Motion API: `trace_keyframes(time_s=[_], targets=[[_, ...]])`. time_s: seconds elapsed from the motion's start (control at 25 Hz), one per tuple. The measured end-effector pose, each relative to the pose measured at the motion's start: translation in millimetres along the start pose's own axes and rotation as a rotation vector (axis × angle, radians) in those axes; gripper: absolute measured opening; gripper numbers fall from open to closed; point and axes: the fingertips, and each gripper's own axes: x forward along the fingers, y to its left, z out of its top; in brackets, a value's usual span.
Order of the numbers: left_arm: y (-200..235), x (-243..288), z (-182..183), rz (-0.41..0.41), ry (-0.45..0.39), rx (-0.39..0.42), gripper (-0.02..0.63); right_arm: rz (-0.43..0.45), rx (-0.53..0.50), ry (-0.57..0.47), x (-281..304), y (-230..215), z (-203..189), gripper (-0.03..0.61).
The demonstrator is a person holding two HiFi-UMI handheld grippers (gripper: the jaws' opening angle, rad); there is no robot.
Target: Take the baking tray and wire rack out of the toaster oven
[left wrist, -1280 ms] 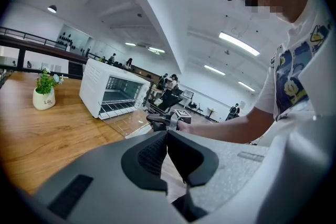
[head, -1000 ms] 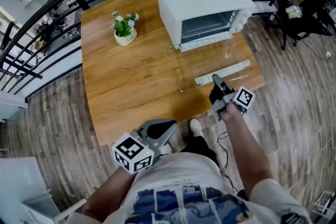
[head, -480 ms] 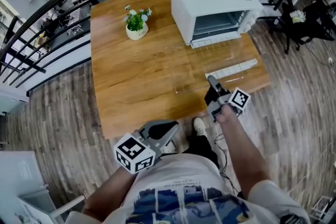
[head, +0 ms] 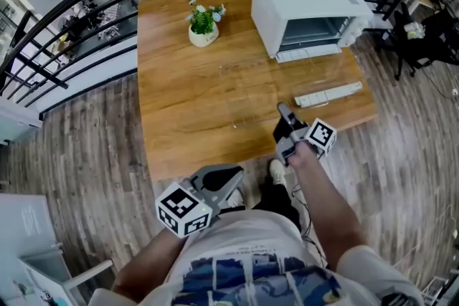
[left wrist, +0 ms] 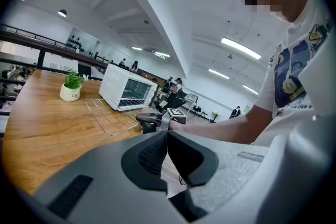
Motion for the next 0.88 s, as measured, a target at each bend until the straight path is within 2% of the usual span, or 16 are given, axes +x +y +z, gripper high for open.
trace_keyframes(time_s=[0.88], targets=[[34,-59,-23,0.118,-0.028,-0.066,0.005,0.01,0.059,0.103,74,0,-89,-0.006]])
